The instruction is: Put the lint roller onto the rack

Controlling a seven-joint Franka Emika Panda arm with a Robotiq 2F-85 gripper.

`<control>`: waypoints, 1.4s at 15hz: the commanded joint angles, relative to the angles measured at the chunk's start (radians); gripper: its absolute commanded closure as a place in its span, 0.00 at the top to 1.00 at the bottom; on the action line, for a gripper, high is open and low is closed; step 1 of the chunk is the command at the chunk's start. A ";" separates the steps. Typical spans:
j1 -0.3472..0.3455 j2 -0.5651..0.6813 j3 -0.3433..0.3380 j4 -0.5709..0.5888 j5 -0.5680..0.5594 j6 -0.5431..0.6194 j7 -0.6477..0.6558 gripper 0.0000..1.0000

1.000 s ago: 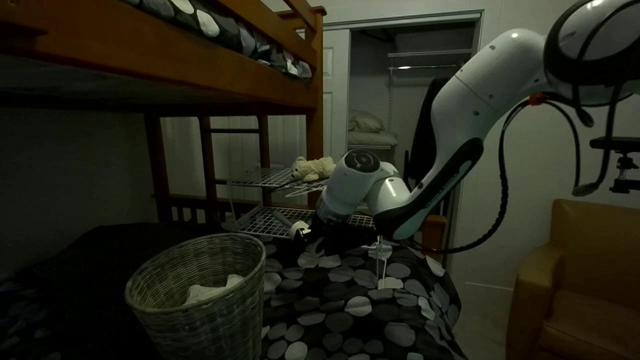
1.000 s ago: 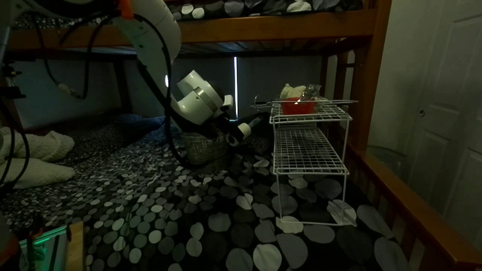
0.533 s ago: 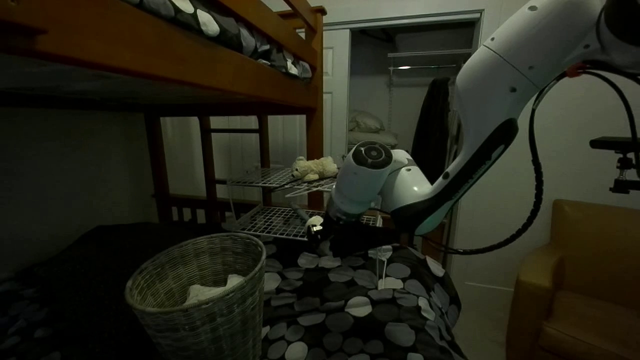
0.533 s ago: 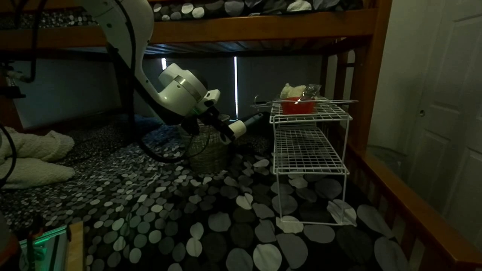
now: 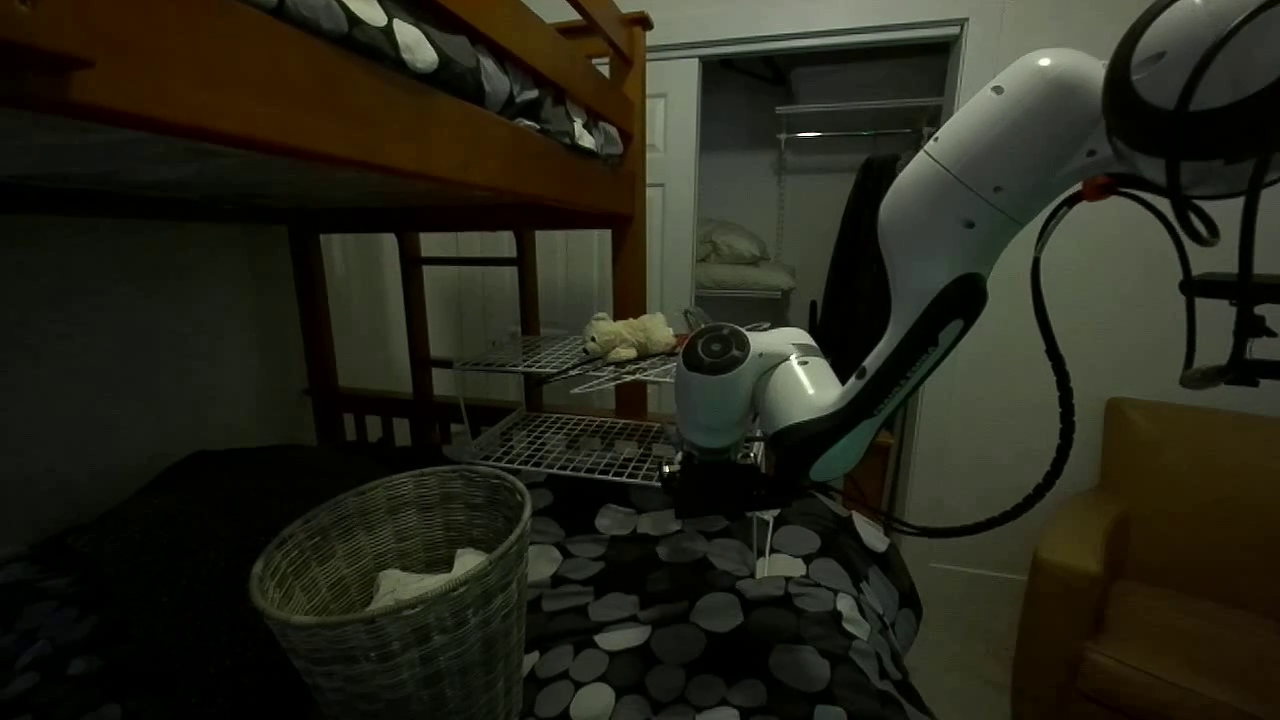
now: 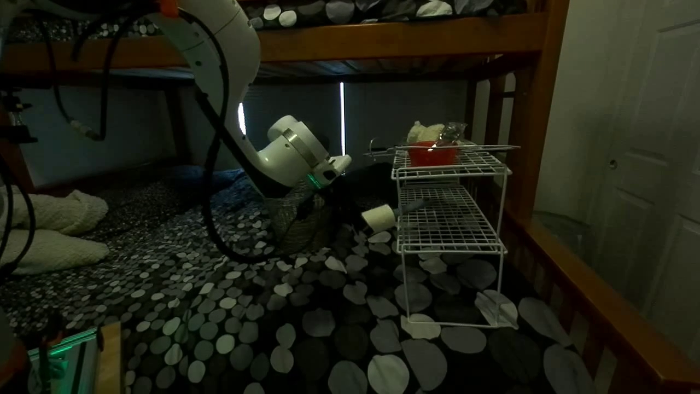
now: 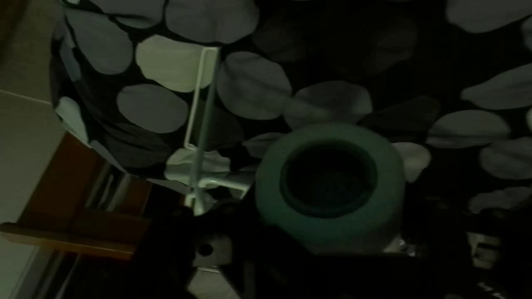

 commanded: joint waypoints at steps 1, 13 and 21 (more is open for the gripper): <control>0.095 0.025 -0.152 0.065 0.067 -0.019 0.096 0.43; 0.189 0.140 -0.205 0.264 0.138 0.046 0.327 0.43; 0.246 0.134 -0.280 0.294 0.152 0.028 0.353 0.43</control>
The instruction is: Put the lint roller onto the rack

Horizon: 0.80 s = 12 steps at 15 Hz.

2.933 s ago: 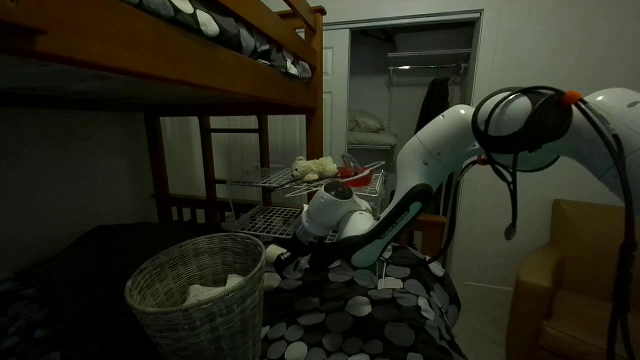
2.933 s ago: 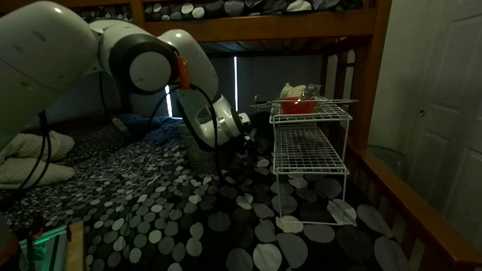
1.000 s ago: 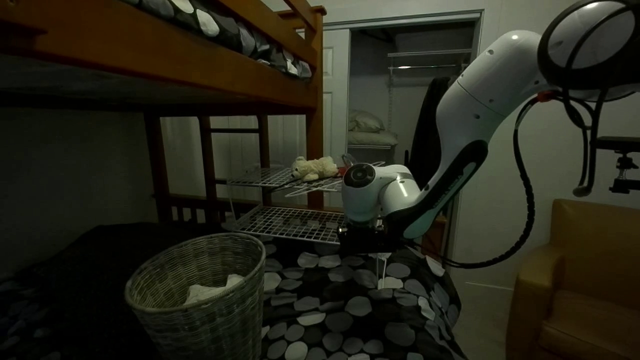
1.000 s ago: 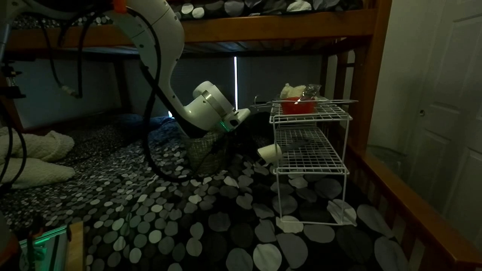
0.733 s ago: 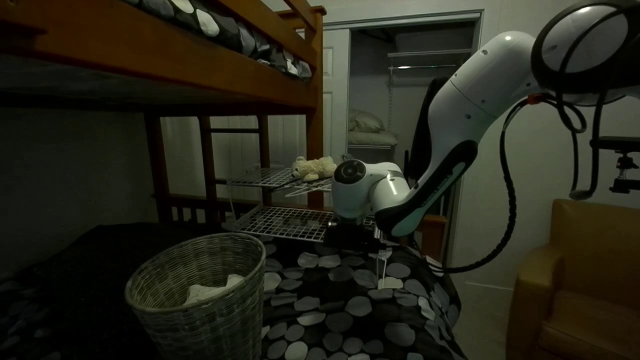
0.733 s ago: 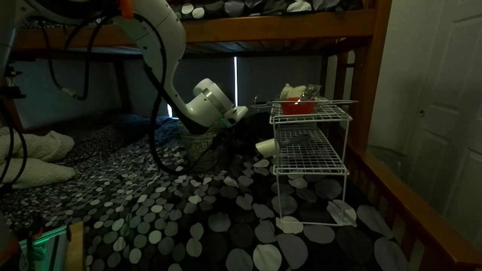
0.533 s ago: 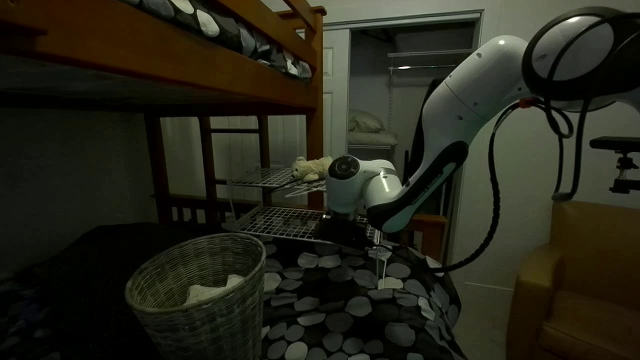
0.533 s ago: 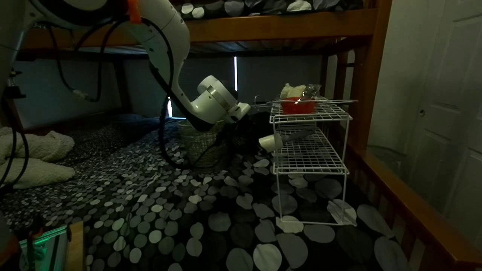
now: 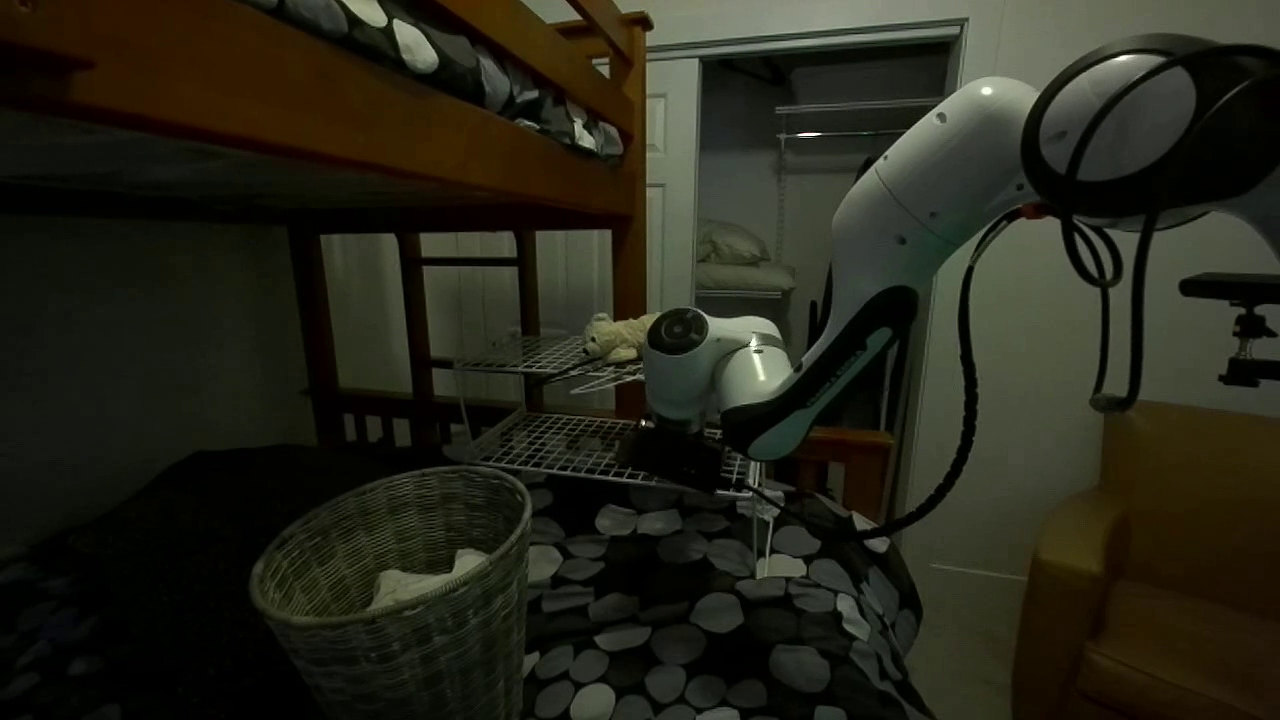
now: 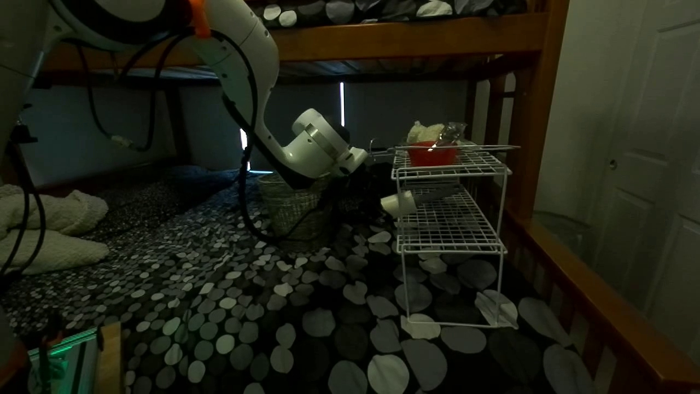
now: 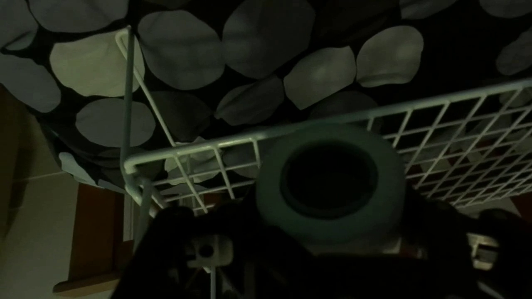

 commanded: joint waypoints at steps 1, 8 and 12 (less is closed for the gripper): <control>0.023 0.028 -0.049 0.059 0.040 0.023 0.021 0.43; 0.019 0.152 -0.071 0.178 0.232 0.081 -0.086 0.43; 0.040 0.196 -0.105 0.244 0.311 0.090 -0.141 0.43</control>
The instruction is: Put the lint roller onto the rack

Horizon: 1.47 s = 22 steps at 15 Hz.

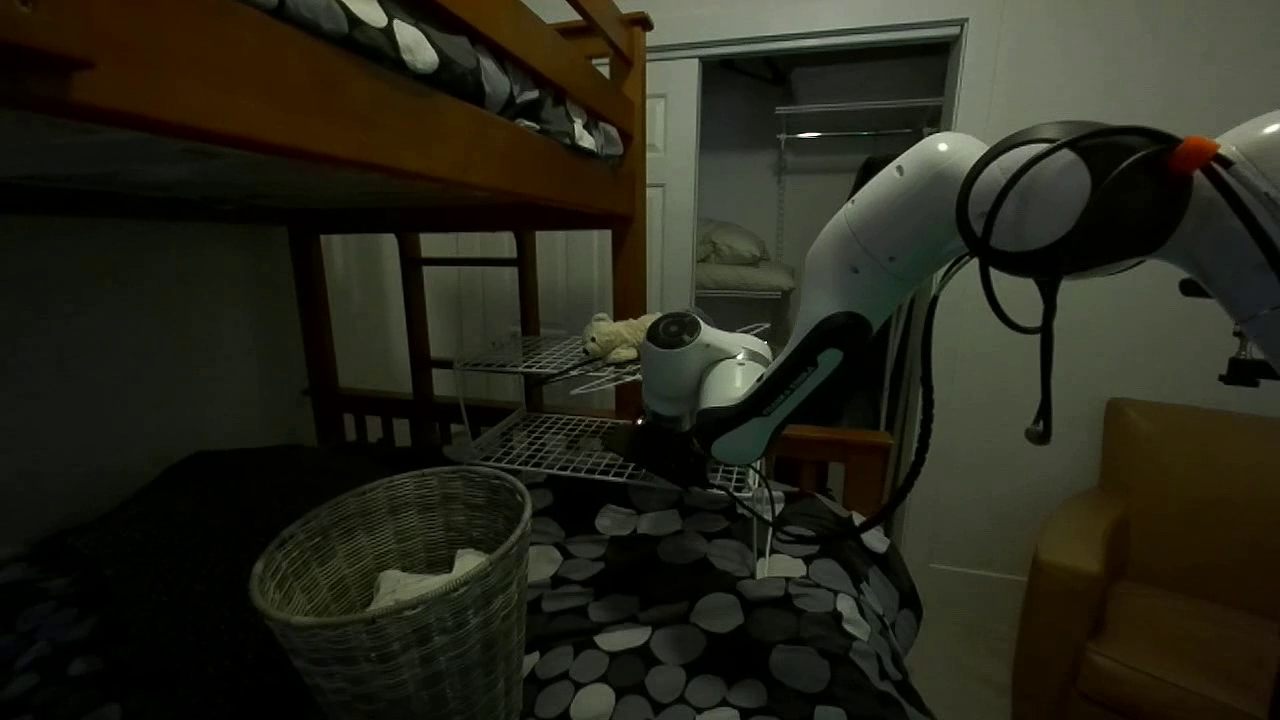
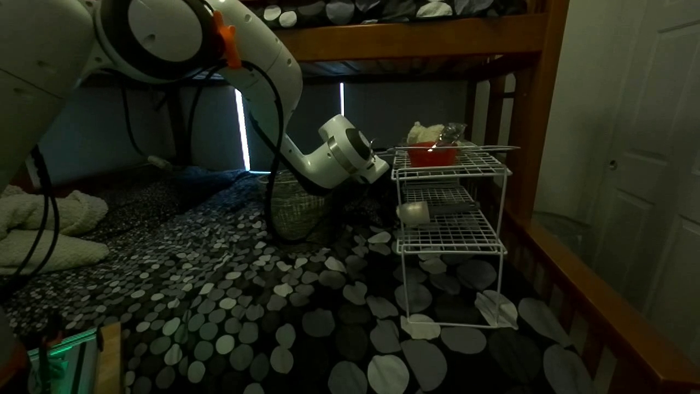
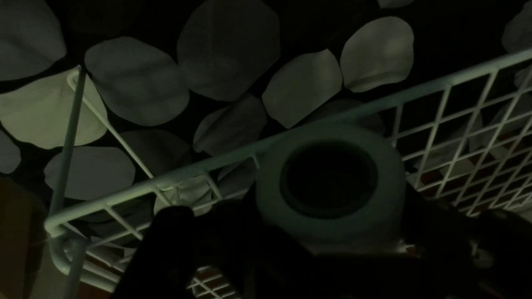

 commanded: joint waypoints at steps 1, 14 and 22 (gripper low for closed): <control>0.031 0.047 -0.049 0.072 0.083 0.018 -0.056 0.43; 0.112 0.080 -0.141 0.128 0.248 0.011 -0.208 1.00; 0.194 0.008 -0.197 0.059 0.214 -0.072 -0.238 1.00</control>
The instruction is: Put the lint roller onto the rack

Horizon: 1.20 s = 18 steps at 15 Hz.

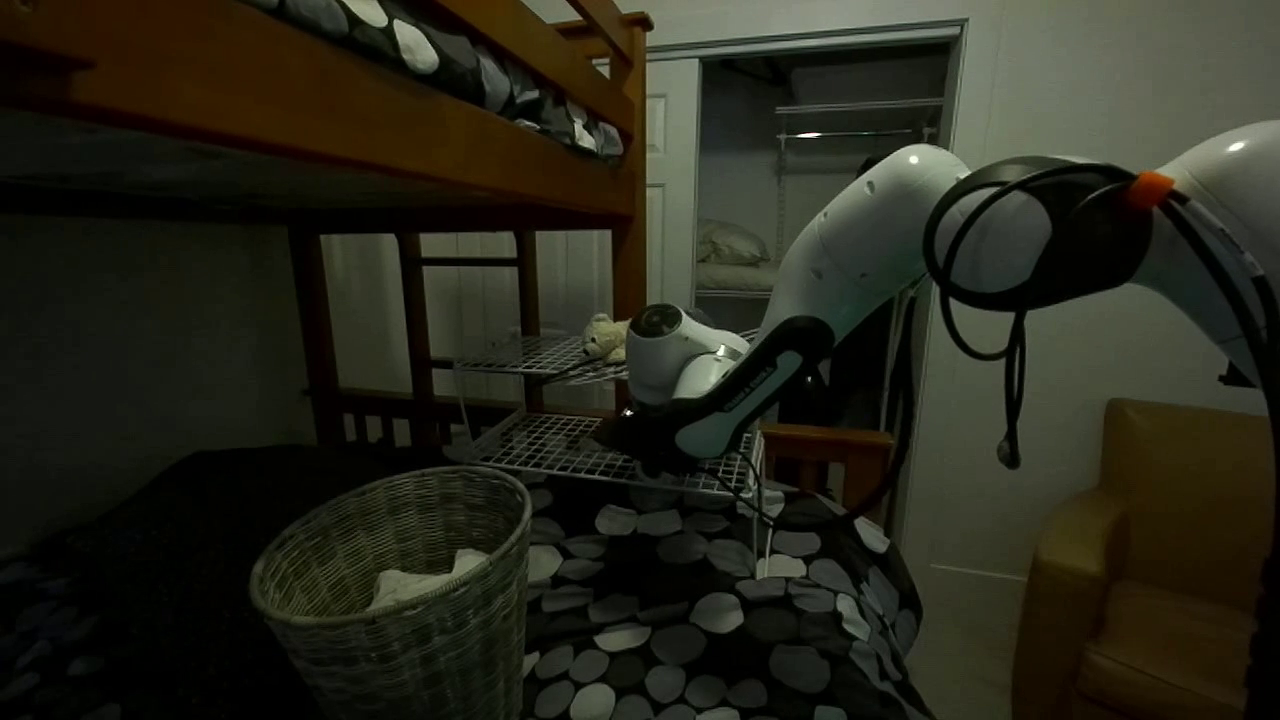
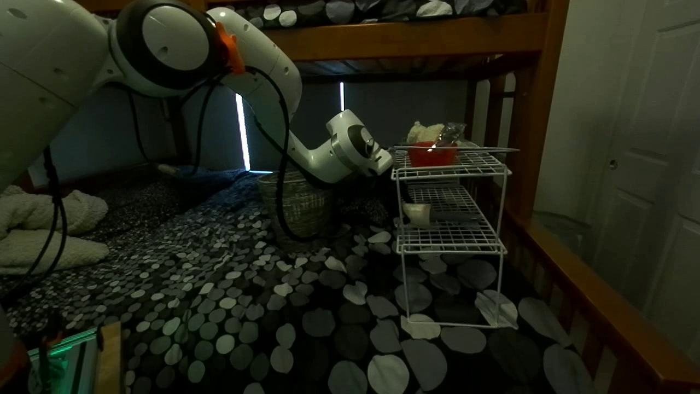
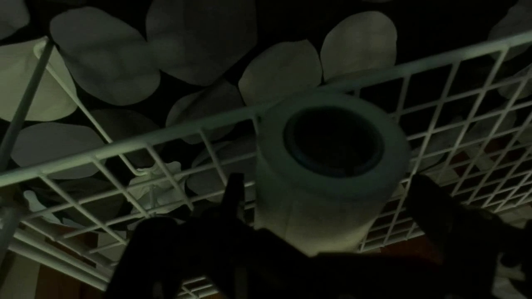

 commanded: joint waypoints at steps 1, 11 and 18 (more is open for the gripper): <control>0.076 -0.065 -0.065 -0.062 -0.029 -0.075 -0.001 1.00; 0.081 -0.221 0.036 -0.189 -0.084 -0.222 -0.166 1.00; 0.023 -0.353 0.140 -0.351 -0.033 0.018 -0.413 1.00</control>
